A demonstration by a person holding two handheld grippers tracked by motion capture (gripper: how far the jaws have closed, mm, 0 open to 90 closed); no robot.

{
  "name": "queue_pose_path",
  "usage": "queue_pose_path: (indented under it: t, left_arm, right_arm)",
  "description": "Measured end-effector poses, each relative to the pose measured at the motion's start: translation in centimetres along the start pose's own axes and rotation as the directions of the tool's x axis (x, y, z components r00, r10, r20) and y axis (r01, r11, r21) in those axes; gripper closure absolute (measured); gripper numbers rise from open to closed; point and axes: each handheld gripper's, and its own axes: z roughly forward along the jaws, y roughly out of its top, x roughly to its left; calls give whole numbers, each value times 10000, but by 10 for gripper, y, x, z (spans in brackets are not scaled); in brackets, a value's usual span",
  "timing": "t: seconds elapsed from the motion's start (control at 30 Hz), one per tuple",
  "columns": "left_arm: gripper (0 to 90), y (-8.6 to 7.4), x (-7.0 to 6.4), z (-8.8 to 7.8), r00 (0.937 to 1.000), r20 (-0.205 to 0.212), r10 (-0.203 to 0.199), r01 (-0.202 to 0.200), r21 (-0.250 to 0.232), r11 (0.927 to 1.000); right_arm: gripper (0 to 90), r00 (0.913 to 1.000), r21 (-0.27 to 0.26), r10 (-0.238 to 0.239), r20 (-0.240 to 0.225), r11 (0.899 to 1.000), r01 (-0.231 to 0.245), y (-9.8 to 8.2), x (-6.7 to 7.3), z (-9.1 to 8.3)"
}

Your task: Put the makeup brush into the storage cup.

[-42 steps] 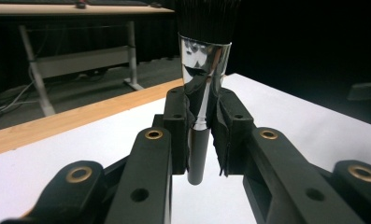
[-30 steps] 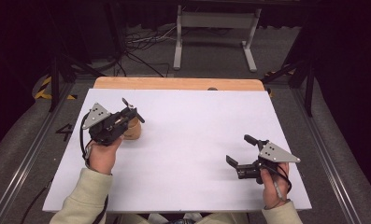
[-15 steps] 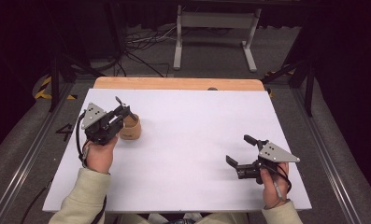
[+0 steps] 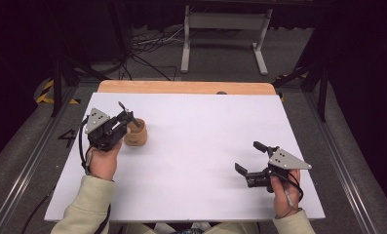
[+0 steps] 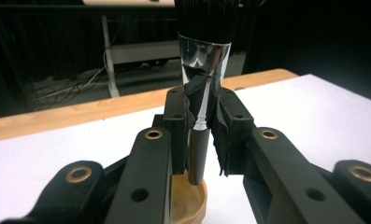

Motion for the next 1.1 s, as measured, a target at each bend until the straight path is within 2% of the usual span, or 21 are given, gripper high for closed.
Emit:
queue_pose_path:
  t: [0.27, 0.83, 1.1]
  left_arm:
    - [770, -7, 2, 7, 9999, 115, -65, 62, 298, 9995]
    - [769, -15, 4, 15, 10000, 47, 62, -66, 794, 9968]
    - [767, -15, 3, 17, 9996, 246, 150, -175, 1077, 9940]
  right_arm:
    - [6, 10000, 17, 47, -47, 10000, -47, 0, 0, 0]
    - [6, 9998, 59, 91, -197, 9999, -90, -1, 0, 2]
    - [6, 9997, 67, 131, -222, 9999, -130, -2, 0, 2]
